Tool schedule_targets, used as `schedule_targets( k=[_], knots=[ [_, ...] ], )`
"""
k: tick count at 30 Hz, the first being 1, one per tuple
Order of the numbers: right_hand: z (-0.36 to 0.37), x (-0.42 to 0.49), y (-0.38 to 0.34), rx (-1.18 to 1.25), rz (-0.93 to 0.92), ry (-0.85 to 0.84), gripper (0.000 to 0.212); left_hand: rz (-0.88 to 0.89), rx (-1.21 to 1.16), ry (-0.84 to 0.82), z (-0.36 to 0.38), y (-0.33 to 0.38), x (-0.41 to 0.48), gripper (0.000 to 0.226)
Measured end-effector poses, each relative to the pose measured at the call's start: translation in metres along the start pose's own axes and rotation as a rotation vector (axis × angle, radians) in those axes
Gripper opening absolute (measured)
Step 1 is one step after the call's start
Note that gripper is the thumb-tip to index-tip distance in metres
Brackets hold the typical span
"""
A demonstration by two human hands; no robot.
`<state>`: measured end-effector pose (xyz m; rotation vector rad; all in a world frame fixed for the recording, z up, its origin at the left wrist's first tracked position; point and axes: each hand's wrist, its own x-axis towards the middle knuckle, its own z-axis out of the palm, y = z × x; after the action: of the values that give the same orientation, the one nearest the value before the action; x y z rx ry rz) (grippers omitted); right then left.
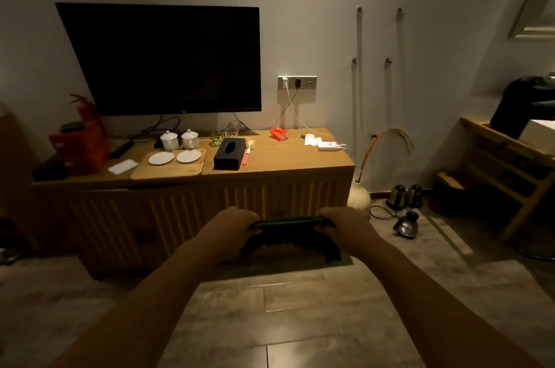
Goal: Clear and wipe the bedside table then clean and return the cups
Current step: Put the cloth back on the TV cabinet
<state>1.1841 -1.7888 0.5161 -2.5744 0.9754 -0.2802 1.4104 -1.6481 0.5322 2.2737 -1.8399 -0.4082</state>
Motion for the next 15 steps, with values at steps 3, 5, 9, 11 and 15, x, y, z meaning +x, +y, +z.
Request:
schedule_targets(
  k=[3,5,9,11,15],
  knots=[
    [-0.004,0.062,0.025,0.021,0.010,0.007,0.010,0.005,-0.054,-0.025,-0.011,-0.017,0.066,0.025],
    [-0.003,0.112,0.050,0.055,0.024,-0.008,0.010,-0.005,-0.092,-0.040,-0.012,-0.033,0.120,0.028],
    [-0.004,0.209,0.100,0.107,0.021,-0.048,0.010,-0.003,-0.138,-0.021,-0.014,-0.058,0.222,0.031],
    [-0.006,0.263,0.129,0.132,0.021,-0.035,0.010,-0.007,-0.156,0.007,-0.017,-0.068,0.278,0.030],
    [-0.013,0.356,0.170,0.157,0.045,-0.073,0.012,-0.081,-0.247,0.002,-0.024,-0.081,0.372,0.028]
  ],
)
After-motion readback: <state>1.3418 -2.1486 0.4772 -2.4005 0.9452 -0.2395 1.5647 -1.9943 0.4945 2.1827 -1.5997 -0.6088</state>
